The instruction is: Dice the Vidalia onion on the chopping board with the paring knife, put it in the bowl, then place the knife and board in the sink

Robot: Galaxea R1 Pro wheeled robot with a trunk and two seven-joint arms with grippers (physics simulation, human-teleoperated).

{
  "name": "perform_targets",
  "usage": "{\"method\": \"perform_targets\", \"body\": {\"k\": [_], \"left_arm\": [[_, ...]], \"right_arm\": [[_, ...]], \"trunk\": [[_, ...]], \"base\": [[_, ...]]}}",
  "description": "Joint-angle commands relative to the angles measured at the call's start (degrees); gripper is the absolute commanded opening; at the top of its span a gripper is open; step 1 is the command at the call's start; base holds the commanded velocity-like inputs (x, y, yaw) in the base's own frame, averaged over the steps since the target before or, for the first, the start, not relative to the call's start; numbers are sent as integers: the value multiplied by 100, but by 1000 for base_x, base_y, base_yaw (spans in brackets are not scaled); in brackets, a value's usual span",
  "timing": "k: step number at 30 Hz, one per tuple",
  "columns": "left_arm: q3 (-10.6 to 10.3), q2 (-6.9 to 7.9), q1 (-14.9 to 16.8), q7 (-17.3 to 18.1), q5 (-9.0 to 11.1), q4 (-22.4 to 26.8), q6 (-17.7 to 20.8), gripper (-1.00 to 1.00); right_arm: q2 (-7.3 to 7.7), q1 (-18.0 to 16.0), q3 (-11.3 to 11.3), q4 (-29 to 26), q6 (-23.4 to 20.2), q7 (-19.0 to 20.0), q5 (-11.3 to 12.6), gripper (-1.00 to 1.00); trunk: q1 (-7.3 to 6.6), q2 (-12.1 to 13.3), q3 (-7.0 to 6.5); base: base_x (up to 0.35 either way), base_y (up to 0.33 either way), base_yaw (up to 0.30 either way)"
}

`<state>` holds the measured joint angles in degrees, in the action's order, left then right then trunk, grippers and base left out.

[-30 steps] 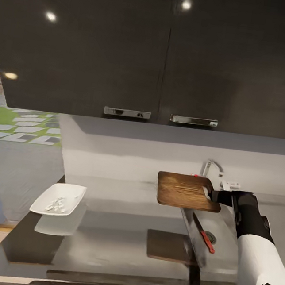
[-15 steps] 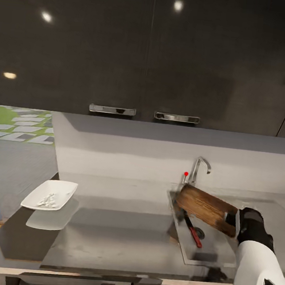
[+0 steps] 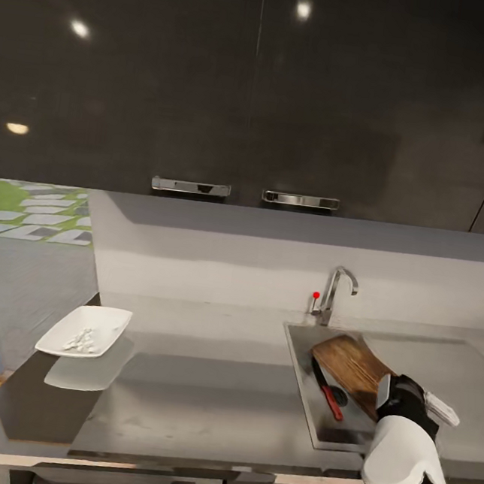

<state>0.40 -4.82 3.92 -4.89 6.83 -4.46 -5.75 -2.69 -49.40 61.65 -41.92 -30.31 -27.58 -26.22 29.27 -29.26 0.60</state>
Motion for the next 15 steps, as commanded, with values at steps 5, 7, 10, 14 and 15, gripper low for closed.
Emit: {"method": "perform_targets", "body": {"k": [5, 7, 10, 14, 15], "left_arm": [[15, 23, 6, -3, 55, -16, -74, 100], [19, 34, 5, 0, 55, -13, -83, 100], [19, 41, 4, 7, 56, -11, -91, 100], [21, 42, 3, 13, 56, -11, -93, 100], [21, 48, 3, 14, 56, -12, -93, 100]], "right_arm": [[-224, -9, 48, -19, 370, -912, 549, -100], [-244, -9, 36, -18, 631, -1209, 783, -100], [-349, -24, -285, -18, 1028, -1901, 946, -100], [-465, -42, -686, -18, 1136, -2423, 1122, -100], [-490, -49, -801, -18, 1152, -2562, 1312, -100]], "trunk": [[3, -8, 6], [3, -8, 6], [3, -8, 6], [3, -8, 6], [3, -8, 6]], "base": [[0, 0, 0], [0, 0, 0], [0, 0, 0], [0, 0, 0], [0, 0, 0]]}}
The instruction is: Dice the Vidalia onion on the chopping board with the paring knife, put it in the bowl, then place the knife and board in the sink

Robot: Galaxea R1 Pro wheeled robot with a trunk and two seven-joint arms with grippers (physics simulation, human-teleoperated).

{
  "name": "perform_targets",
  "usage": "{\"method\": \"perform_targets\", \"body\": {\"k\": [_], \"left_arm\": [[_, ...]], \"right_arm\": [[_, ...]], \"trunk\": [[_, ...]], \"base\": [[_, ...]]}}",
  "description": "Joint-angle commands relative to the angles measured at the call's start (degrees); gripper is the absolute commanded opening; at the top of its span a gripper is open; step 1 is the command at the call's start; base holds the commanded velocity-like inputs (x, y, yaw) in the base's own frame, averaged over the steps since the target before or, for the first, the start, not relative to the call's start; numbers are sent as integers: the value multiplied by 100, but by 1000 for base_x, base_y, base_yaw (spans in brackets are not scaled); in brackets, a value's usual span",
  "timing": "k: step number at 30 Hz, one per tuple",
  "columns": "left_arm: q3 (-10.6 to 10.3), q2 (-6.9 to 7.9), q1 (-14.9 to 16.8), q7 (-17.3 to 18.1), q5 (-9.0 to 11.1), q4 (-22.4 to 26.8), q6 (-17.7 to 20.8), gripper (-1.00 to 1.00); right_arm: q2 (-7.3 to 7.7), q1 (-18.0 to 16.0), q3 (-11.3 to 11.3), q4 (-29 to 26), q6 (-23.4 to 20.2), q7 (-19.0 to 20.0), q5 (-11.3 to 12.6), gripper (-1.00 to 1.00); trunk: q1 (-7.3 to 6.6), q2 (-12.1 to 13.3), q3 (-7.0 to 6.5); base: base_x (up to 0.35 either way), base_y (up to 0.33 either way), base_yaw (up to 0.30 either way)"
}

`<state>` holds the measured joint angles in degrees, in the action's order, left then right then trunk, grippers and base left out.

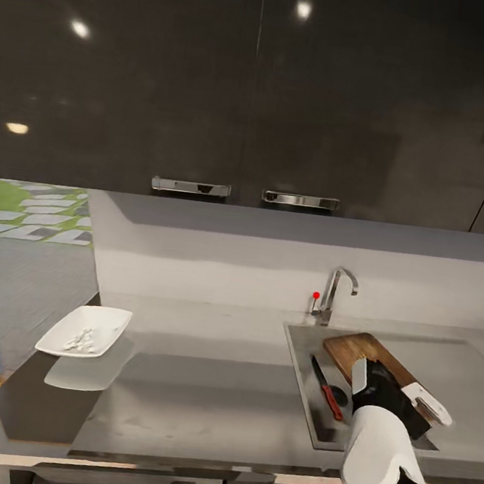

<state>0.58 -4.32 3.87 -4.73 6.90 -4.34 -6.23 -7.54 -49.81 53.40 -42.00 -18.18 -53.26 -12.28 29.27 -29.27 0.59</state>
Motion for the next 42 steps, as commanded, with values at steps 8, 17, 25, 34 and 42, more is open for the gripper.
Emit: {"method": "perform_targets", "body": {"k": [8, 17, 25, 34, 42], "left_arm": [[4, 79, 9, 213, 48, -32, -45, 100], [4, 89, 9, 279, 48, -25, -40, 100], [4, 90, 9, 280, 48, -23, -40, 100], [4, 90, 9, 280, 48, -25, -37, 100], [-3, 90, 9, 300, 48, -31, -37, 100]], "right_arm": [[-36, -83, -1280, -8, -46, -828, 1198, -100], [-67, -90, -1544, -40, -59, -1003, 1969, -100], [-81, -90, -1543, -53, -73, -1032, 1984, -100], [-81, -89, -1545, -53, -80, -1031, 1984, -100], [-81, -87, -1544, -40, -56, -1029, 1970, -100]], "trunk": [[3, -7, 7], [3, -7, 7], [3, -7, 57], [3, -7, 139], [3, -7, 213]], "base": [[0, 0, 0], [0, 0, 0], [0, 0, 0], [0, 0, 0], [39, 0, 0]]}}
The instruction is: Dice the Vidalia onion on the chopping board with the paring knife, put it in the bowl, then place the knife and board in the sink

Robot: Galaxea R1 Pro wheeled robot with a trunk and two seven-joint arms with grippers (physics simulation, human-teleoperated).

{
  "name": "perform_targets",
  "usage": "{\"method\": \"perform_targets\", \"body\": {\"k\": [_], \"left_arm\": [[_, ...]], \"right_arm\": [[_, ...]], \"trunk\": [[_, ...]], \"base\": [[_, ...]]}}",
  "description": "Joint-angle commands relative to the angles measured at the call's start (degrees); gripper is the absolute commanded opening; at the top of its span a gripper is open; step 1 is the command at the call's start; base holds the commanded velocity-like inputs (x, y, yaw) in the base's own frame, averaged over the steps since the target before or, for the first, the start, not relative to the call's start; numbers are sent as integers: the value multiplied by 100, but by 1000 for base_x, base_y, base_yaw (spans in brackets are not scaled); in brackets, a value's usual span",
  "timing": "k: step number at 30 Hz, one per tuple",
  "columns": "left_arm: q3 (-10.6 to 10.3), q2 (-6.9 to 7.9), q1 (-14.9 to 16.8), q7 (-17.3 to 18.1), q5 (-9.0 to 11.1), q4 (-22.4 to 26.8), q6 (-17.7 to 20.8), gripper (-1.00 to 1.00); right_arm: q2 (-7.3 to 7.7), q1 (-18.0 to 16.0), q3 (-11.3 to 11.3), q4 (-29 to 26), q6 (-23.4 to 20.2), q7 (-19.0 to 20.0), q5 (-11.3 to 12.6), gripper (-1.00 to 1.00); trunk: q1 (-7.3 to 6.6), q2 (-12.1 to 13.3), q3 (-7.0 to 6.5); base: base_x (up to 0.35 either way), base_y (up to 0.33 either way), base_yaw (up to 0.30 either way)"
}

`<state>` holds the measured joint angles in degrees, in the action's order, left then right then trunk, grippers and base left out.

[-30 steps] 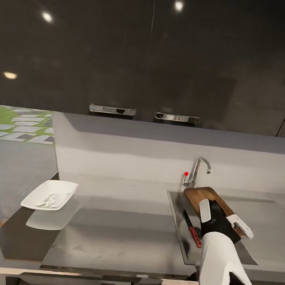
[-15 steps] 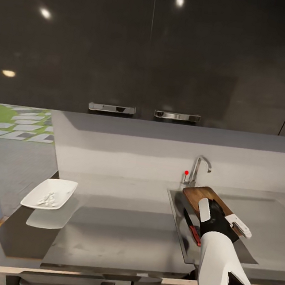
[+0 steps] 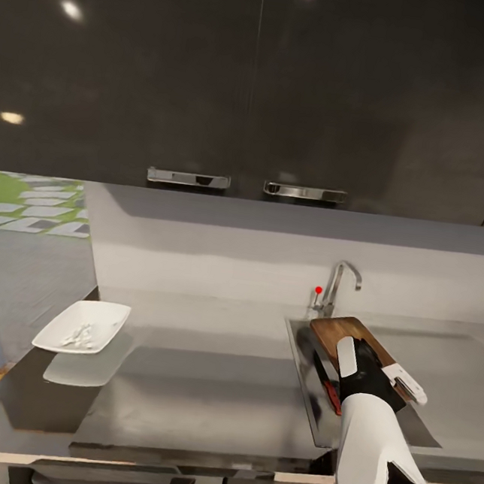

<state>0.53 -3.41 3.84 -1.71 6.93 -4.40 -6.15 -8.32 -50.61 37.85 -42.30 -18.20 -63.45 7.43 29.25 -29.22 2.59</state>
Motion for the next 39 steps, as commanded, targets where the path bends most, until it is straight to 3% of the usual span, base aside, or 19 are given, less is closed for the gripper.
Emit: {"method": "perform_targets", "body": {"k": [1, 7, 32, 39], "left_arm": [[2, -2, 11, 9, 45, -25, -44, 100], [3, -2, 11, 278, 47, -31, -5, 100], [9, 9, 11, 285, 54, -43, 17, 100], [9, 39, 11, 285, 54, -42, 17, 100]], "right_arm": [[-4, -7, 11, -12, -53, -10, -2, -100], [0, -6, 19, 26, -44, -7, -4, -100], [14, 8, 51, 58, -43, 2, -22, -100], [23, 8, 229, 129, -43, 30, -21, -100]], "trunk": [[4, -12, 21], [4, -12, 77], [4, -12, 306], [4, -12, 371]], "base": [[181, 0, 0], [288, 0, 0], [28, 0, 0], [0, 0, 0]]}}
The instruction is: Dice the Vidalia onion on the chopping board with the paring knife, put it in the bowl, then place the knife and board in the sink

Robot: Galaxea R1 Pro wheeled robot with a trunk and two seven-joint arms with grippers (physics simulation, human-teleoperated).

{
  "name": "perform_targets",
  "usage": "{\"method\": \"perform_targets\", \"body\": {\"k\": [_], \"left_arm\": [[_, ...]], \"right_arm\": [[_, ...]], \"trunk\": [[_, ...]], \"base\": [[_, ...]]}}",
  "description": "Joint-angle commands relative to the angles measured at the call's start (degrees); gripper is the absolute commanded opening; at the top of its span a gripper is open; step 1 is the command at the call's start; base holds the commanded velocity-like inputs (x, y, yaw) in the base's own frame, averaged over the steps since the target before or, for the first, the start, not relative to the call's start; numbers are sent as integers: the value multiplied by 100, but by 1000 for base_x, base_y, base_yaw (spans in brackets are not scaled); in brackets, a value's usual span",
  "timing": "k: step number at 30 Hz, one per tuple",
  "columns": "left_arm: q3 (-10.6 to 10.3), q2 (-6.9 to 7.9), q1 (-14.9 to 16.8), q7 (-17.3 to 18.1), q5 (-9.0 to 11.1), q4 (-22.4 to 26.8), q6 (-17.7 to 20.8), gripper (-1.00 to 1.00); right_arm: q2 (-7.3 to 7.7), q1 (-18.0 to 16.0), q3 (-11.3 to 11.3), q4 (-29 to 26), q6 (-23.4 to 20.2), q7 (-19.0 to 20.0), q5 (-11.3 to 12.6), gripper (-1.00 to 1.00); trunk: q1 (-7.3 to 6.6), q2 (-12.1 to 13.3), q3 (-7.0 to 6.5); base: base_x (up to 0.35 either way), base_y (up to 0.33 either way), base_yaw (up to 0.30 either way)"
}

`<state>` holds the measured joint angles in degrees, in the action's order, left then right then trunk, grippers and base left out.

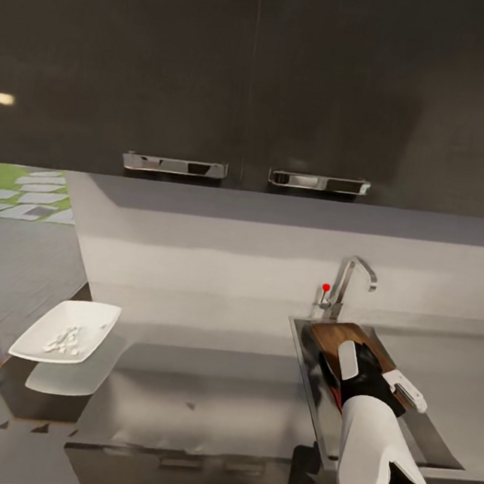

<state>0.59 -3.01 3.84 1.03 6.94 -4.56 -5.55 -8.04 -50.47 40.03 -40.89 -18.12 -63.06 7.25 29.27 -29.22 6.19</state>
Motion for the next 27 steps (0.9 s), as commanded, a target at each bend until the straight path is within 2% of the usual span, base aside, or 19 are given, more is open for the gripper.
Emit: {"method": "perform_targets", "body": {"k": [1, 11, 15, 18, 23, 25, 26, 27], "left_arm": [[2, 0, 11, 11, 53, -25, -43, 100], [2, 17, 11, -24, 53, -24, 37, 100], [2, 138, 11, -39, 53, -21, 337, 100], [2, 238, 11, -41, 53, -19, 425, 100], [2, 273, 11, -42, 53, -19, 454, 100], [2, 279, 11, -42, 53, -19, 457, 100], [2, 282, 11, -42, 53, -19, 458, 100], [2, 283, 11, -42, 53, -19, 458, 100]], "right_arm": [[-4, -7, 21, -10, -51, -9, -3, -100], [-5, -7, 43, 69, -59, -21, -2, -100], [5, -6, 46, 186, -60, -4, 0, -100], [19, -5, 54, 369, -62, -1, 7, -100], [25, -6, 59, 519, -68, 3, 12, -100], [35, -6, 153, 615, -69, 11, 13, -100], [46, -7, 398, 739, -65, 25, 23, -100], [50, -5, 508, 781, -63, 46, 26, -100]], "trunk": [[3, -11, 21], [3, -11, 113], [3, -11, 149], [3, -11, 177], [3, -11, 223], [3, -11, 241], [3, -11, 251], [3, -11, 260]], "base": [[0, 0, 0], [0, 0, 0], [0, 0, 0], [0, 0, 0], [0, 0, 0], [0, 0, 0], [0, 0, 0], [0, 0, 0]]}}
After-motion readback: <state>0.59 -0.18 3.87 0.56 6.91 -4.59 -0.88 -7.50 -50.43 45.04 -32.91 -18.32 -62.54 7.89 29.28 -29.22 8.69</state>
